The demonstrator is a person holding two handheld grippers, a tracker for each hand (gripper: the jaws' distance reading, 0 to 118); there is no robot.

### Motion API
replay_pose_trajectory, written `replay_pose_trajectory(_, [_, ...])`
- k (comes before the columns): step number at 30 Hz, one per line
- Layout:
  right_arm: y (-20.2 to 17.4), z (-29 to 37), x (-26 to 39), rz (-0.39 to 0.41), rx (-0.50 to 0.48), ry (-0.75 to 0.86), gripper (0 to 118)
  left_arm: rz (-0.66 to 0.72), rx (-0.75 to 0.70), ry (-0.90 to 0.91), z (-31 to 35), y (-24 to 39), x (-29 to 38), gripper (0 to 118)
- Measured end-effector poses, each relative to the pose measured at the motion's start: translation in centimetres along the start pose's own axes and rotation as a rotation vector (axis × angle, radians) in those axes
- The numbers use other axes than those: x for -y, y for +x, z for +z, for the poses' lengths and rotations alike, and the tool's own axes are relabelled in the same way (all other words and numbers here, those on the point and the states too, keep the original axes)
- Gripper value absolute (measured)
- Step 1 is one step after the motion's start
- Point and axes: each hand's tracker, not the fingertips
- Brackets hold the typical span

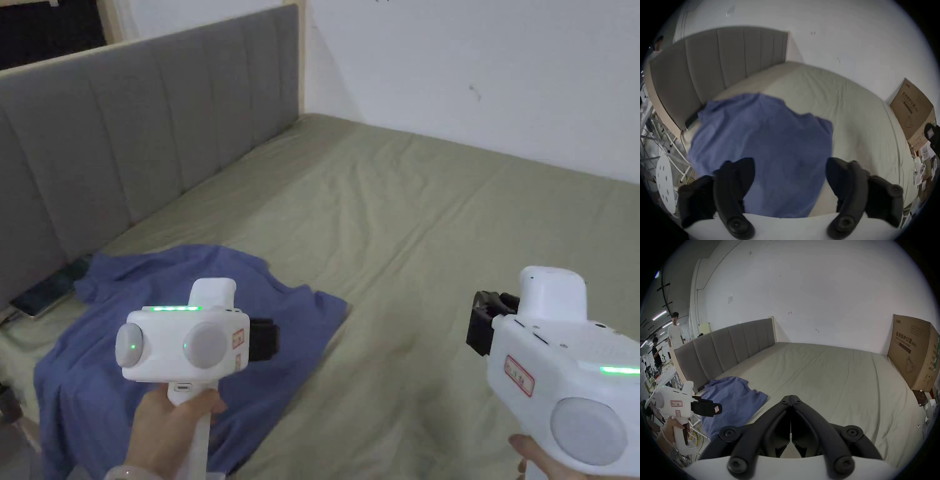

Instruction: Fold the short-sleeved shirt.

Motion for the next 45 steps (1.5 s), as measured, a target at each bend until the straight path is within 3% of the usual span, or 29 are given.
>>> replay_pose_trajectory(3, [0.3,-1.5,0.8,0.000,0.004,-0.037,0,0.016,-0.011,-0.038,-2.7,-0.5,0.3,97])
replay_pose_trajectory(6, [0.5,-2.9,1.5,0.002,0.011,-0.073,0,0.017,-0.045,-0.086,-5.0,-1.1,0.5,106])
replay_pose_trajectory(9, [0.8,-4.4,2.0,-0.009,0.013,-0.112,0,0.000,-0.087,-0.201,-8.1,-1.7,0.9,98])
replay_pose_trajectory(11, [0.9,-5.0,2.3,-0.024,0.010,-0.129,0,-0.019,-0.085,-0.173,-8.5,-1.4,1.0,97])
replay_pose_trajectory(12, [1.0,-5.2,2.4,-0.027,0.009,-0.134,0,-0.028,-0.097,-0.170,-7.7,-0.7,1.1,88])
replay_pose_trajectory(15, [1.1,-5.8,2.8,-0.024,0.018,-0.142,0,-0.023,-0.101,-0.132,-7.3,-0.6,0.7,43])
replay_pose_trajectory(18, [1.4,-6.0,2.7,-0.026,0.024,-0.148,0,0.014,-0.114,-0.140,-7.0,-1.1,-0.1,10])
replay_pose_trajectory(22, [2.0,-5.4,2.4,-0.052,0.033,-0.137,0,0.082,-0.088,-0.163,-6.6,-2.2,-0.6,8])
replay_pose_trajectory(28, [3.5,-3.5,2.2,-0.083,0.059,-0.121,0,0.056,-0.058,-0.143,-4.1,-1.9,-1.5,8])
replay_pose_trajectory(34, [5.5,-0.7,1.9,-0.118,0.092,-0.083,0,0.102,0.038,-0.040,0.9,-1.5,-4.4,8])
replay_pose_trajectory(39, [7.7,2.3,1.5,-0.155,0.124,-0.039,0,0.007,0.068,0.064,5.3,2.4,-8.0,8])
replay_pose_trajectory(45, [11.2,6.6,1.4,-0.216,0.189,0.021,0,-0.095,0.265,0.158,9.8,10.9,-11.2,8])
